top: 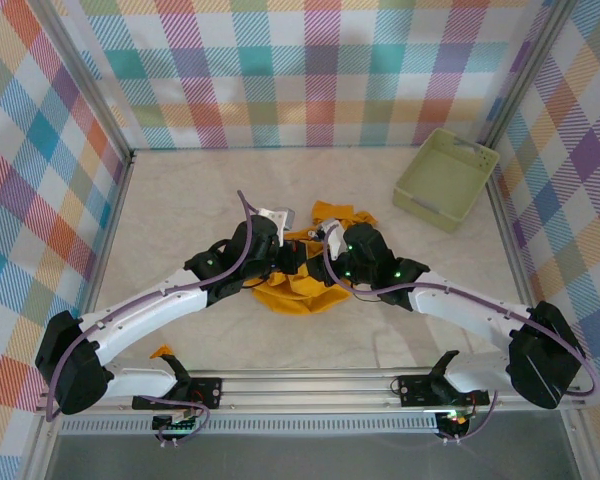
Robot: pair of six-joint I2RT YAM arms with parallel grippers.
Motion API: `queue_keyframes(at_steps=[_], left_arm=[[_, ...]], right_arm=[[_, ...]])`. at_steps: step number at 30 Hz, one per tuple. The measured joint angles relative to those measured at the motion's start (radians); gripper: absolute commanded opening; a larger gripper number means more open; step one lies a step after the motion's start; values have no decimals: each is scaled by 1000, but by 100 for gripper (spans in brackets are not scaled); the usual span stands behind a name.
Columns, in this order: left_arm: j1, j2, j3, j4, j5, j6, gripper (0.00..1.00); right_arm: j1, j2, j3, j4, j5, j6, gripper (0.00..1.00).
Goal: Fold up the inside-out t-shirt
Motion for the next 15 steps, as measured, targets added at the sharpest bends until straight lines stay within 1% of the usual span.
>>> queue_keyframes(at_steps=[3,5,6,12,15], left_arm=[[0,0,0,0,0,0,0],[1,0,0,0,0,0,0],[1,0,0,0,0,0,0],[4,0,0,0,0,0,0],[6,0,0,0,0,0,1]], right_arm=[[0,-1,0,-2,-6,0,26],[0,-3,0,-2,-15,0,23],[0,-3,0,-2,-19,0,21],[0,-3,0,-2,-22,2,1],[0,-3,0,-3,-21,4,0]])
